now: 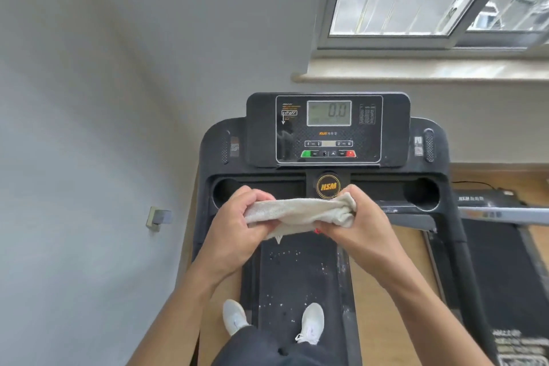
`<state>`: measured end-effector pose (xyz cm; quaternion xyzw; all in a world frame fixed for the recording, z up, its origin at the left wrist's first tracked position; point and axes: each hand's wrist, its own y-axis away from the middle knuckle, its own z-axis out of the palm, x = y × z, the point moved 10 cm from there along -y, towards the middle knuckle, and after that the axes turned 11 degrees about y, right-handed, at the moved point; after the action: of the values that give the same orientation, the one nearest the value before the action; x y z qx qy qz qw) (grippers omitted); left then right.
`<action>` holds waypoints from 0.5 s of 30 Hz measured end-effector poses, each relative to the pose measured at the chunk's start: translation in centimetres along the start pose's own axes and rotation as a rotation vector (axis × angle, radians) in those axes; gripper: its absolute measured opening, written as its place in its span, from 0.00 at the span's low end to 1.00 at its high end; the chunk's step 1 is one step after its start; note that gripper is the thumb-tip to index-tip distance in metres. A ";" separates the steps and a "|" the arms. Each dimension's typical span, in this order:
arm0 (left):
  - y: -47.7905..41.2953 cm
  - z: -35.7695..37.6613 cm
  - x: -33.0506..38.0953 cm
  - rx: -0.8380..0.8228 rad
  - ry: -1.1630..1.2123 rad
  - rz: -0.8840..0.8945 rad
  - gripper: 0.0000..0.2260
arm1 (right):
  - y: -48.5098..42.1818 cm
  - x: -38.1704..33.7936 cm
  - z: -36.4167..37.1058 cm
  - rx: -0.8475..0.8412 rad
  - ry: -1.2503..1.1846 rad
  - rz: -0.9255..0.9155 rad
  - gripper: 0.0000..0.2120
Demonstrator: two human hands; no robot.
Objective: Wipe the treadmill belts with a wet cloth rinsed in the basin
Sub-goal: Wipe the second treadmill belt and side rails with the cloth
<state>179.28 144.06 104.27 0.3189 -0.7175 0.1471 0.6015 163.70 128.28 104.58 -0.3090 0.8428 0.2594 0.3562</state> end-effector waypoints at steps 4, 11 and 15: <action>1.6 2.7 1.2 -0.181 0.150 -0.115 0.13 | 1.9 1.8 -1.8 -0.130 -0.178 0.022 0.22; 3.3 4.4 5.0 -0.001 0.262 0.084 0.12 | 3.6 1.5 -5.5 -0.132 -0.346 -0.105 0.19; 3.9 4.5 6.6 0.106 0.204 0.176 0.10 | 3.4 2.2 -7.3 0.046 -0.176 -0.192 0.05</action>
<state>172.90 142.44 110.25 0.2694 -0.6691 0.2690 0.6383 156.89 125.03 108.04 -0.3562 0.7806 0.2307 0.4589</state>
